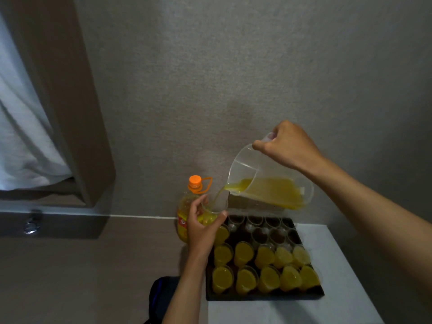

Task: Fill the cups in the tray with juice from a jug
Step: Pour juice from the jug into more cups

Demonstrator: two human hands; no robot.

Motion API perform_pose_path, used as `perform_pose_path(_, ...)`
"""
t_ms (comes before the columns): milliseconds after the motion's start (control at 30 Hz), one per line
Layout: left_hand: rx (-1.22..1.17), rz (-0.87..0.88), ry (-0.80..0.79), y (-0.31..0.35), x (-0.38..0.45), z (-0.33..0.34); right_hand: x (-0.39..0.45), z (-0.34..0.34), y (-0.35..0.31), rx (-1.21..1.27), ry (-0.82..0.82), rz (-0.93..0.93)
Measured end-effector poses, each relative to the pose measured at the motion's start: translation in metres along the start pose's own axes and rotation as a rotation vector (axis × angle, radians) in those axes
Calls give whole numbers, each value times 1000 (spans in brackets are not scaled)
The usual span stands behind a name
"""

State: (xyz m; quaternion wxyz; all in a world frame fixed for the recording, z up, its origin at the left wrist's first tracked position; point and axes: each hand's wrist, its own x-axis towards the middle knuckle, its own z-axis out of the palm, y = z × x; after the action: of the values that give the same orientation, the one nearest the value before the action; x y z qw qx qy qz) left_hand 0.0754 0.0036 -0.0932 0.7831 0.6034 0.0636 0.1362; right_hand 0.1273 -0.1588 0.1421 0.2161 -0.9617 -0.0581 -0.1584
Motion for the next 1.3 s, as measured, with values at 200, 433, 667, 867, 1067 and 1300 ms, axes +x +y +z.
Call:
perform_pose_path(200, -15, 30, 25, -1, 1, 0, 1, -5, -1, 5, -10, -4)
perform_pose_path(433, 0, 39, 44, -3, 0, 1, 1, -8, -1, -14, 9, -17)
perform_pose_path(667, 4, 17, 38, -3, -3, 8, 2, -9, 2, -12, 3, -25)
perform_pose_path(867, 24, 14, 59, -3, -3, 13, 1, -12, 5, 3, 1, -37)
perform_pose_path(1067, 24, 19, 48, 2, -3, 19, 6, -14, 9, 3, 5, -49)
perform_pose_path(1300, 34, 21, 42, 4, -2, 21, 9, -14, 11, 0, -2, -56)
